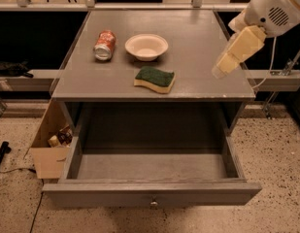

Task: Place sponge into top drawer

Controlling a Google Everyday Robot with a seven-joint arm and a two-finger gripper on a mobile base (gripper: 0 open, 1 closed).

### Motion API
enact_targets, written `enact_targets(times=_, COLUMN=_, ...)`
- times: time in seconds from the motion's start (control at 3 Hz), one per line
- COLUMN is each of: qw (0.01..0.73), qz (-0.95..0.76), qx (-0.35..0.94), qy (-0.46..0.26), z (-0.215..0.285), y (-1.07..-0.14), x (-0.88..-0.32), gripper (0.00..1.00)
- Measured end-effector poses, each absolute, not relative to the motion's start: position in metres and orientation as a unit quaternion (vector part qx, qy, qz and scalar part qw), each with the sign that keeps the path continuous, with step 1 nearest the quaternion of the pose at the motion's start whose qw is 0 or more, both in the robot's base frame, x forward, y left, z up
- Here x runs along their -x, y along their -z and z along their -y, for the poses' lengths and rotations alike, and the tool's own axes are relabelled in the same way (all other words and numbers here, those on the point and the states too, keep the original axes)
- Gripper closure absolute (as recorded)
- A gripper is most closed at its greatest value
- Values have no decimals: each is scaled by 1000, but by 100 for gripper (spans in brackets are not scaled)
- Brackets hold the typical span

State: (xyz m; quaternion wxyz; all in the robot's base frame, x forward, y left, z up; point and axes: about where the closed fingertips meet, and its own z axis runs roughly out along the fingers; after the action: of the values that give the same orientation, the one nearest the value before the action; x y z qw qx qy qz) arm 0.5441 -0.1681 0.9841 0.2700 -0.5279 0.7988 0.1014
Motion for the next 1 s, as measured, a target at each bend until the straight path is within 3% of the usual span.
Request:
enact_targets(times=0.33, qw=270, qz=-799, qx=528, qy=-102, z=168, y=-984, x=-544, gripper=0)
enact_targets(times=1.0, qw=273, qz=-809, qx=512, qy=-94, z=116, y=-973, x=-577, gripper=0)
